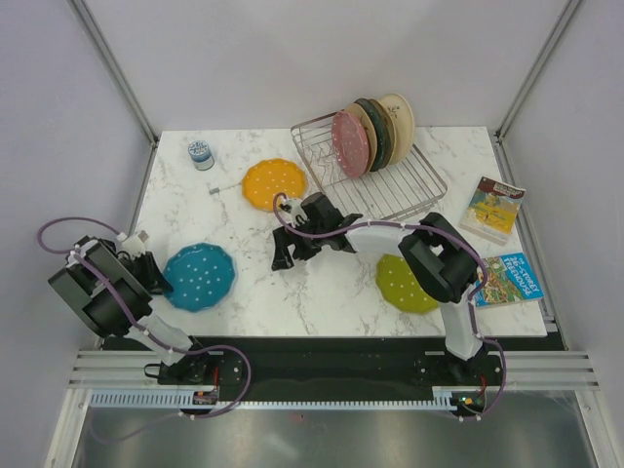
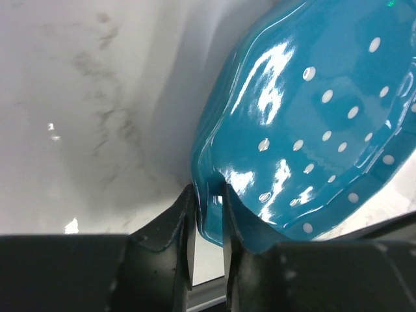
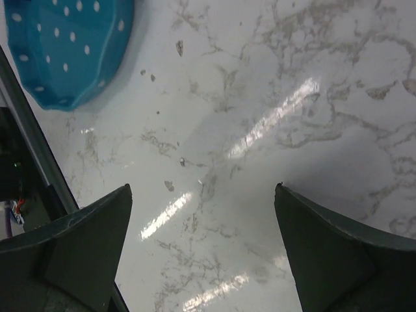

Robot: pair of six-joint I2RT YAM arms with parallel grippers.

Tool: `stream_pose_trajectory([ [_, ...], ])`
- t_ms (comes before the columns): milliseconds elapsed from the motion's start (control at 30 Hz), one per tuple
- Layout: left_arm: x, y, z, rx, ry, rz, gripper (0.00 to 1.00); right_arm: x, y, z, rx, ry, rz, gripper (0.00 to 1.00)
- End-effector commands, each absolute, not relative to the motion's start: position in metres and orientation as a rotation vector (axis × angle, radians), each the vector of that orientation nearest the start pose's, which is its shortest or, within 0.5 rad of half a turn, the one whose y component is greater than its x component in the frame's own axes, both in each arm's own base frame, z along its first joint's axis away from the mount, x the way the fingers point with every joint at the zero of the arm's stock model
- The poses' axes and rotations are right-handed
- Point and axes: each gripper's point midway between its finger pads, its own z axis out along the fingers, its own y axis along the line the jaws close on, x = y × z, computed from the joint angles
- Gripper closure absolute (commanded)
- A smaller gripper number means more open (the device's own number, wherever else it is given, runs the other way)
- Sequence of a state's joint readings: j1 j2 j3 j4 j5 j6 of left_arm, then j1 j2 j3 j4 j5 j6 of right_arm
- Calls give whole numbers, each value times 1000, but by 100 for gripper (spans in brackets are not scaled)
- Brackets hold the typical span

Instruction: Load the plates into the dish rack

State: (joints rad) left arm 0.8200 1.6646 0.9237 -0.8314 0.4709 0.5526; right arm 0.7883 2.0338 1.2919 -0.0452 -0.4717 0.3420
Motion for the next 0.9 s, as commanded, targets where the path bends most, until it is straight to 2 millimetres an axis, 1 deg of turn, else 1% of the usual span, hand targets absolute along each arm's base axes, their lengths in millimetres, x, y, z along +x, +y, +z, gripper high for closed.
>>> stream_pose_trajectory([
  [0, 207, 94, 10, -252, 2775, -713, 85, 281, 424, 3, -747, 2479, 1058, 2],
  [67, 211, 91, 3, -251, 2784, -765, 91, 281, 434, 2, -766, 2457, 1098, 2],
  [100, 214, 89, 2, -246, 2786, -781, 95, 280, 439, -2, -771, 2460, 1129, 2],
  [133, 216, 88, 0, -257, 2788, -798, 97, 280, 444, -2, -777, 2448, 1155, 2],
  [167, 219, 90, 0, -259, 2784, -803, 98, 277, 449, -3, -788, 2449, 1183, 2],
  [233, 222, 87, -3, -262, 2788, -835, 98, 274, 460, -9, -801, 2445, 1216, 2],
  [267, 225, 86, -3, -255, 2785, -839, 98, 265, 468, -10, -838, 2442, 1255, 2],
  [300, 227, 83, -4, -242, 2791, -853, 98, 263, 477, -14, -858, 2438, 1277, 2],
  [333, 228, 81, -3, -241, 2786, -863, 98, 258, 482, -16, -872, 2446, 1301, 2],
  [367, 231, 81, -3, -232, 2785, -861, 98, 251, 493, -10, -903, 2427, 1346, 2],
  [400, 233, 79, -3, -217, 2783, -867, 98, 247, 496, -18, -909, 2444, 1352, 2],
  [500, 236, 72, -1, -180, 2777, -884, 98, 239, 511, -20, -901, 2456, 1423, 2],
  [533, 235, 71, -2, -176, 2779, -883, 98, 239, 515, -19, -894, 2449, 1442, 2],
  [567, 236, 70, -1, -171, 2780, -883, 98, 241, 521, -16, -882, 2442, 1457, 4],
  [633, 238, 70, 0, -164, 2776, -881, 98, 240, 525, -19, -885, 2436, 1490, 9],
  [667, 238, 70, 1, -167, 2774, -882, 98, 241, 527, -17, -889, 2425, 1501, 19],
  [733, 239, 70, 1, -166, 2773, -879, 98, 240, 528, -14, -905, 2410, 1521, 30],
  [767, 239, 70, 1, -167, 2775, -883, 98, 238, 528, -14, -914, 2407, 1529, 43],
  [800, 239, 69, 1, -165, 2776, -883, 98, 238, 528, -11, -921, 2399, 1539, 51],
  [833, 238, 68, 0, -163, 2781, -887, 98, 235, 528, -8, -938, 2390, 1564, 69],
  [867, 239, 67, 0, -154, 2783, -886, 98, 234, 528, -6, -945, 2383, 1575, 80],
])
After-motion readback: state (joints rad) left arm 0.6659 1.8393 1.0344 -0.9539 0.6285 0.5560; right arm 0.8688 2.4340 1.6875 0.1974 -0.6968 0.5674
